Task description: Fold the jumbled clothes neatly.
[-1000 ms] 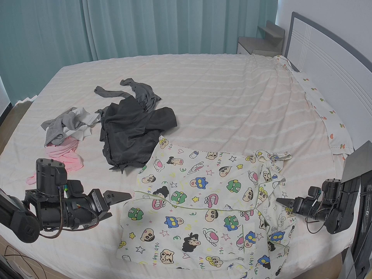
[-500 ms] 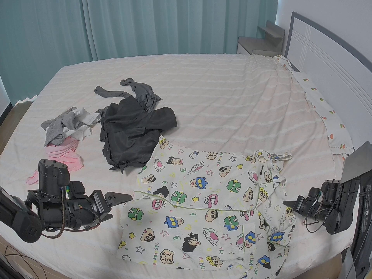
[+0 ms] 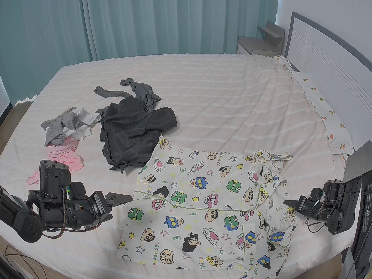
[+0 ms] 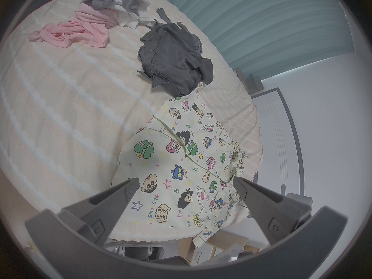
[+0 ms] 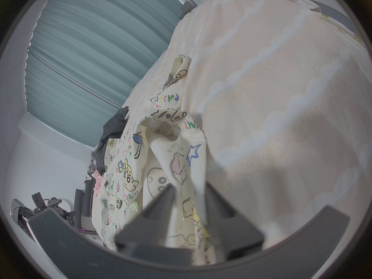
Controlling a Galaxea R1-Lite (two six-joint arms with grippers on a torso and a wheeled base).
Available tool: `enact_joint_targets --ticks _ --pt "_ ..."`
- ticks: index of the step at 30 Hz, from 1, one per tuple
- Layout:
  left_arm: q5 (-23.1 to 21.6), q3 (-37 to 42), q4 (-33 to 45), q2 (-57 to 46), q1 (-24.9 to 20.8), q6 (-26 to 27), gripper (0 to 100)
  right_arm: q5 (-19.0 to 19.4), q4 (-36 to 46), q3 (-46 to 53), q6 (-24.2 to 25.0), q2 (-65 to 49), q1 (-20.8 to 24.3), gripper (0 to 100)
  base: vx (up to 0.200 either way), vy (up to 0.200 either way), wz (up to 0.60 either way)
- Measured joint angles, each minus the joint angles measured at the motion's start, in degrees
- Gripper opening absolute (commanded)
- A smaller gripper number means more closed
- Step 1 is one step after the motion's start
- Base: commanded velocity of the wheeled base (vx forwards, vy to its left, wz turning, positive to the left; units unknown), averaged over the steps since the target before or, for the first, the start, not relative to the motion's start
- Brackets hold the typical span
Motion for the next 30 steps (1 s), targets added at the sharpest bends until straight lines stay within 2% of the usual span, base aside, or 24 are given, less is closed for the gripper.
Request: enact_joint_targets --ticks 4,11,16,19,20,26,30 --pt "0.00 0.00 0.00 0.06 0.00 0.02 100 0.30 -0.02 0.22 2.54 -0.38 0.06 100 0.000 0.000 0.00" --pt "0.02 0.04 0.00 0.11 -0.07 0.02 100 0.11 -0.02 -0.26 13.24 -1.16 0.33 100 0.000 0.000 0.00" --pt "0.02 0.09 0.00 0.20 -0.16 0.02 100 -0.59 0.00 -0.65 17.79 -1.65 0.37 100 0.000 0.000 0.00" --pt "0.02 0.09 -0.02 0.39 -0.18 0.02 100 -2.27 0.00 -0.59 19.32 -1.90 0.54 100 0.000 0.000 0.00" --pt "0.02 0.09 0.00 0.45 -0.18 0.02 100 -2.68 0.00 -0.52 19.41 -2.00 0.67 0 0.000 0.000 0.00" --pt "0.09 0.09 0.00 0.80 -0.22 0.02 100 -5.91 0.02 0.16 18.91 -2.12 1.35 0 0.000 0.000 0.00" --pt "0.11 0.09 -0.02 0.94 -0.22 0.00 100 -6.28 0.02 1.15 16.94 -2.08 1.68 0 0.000 0.000 0.00"
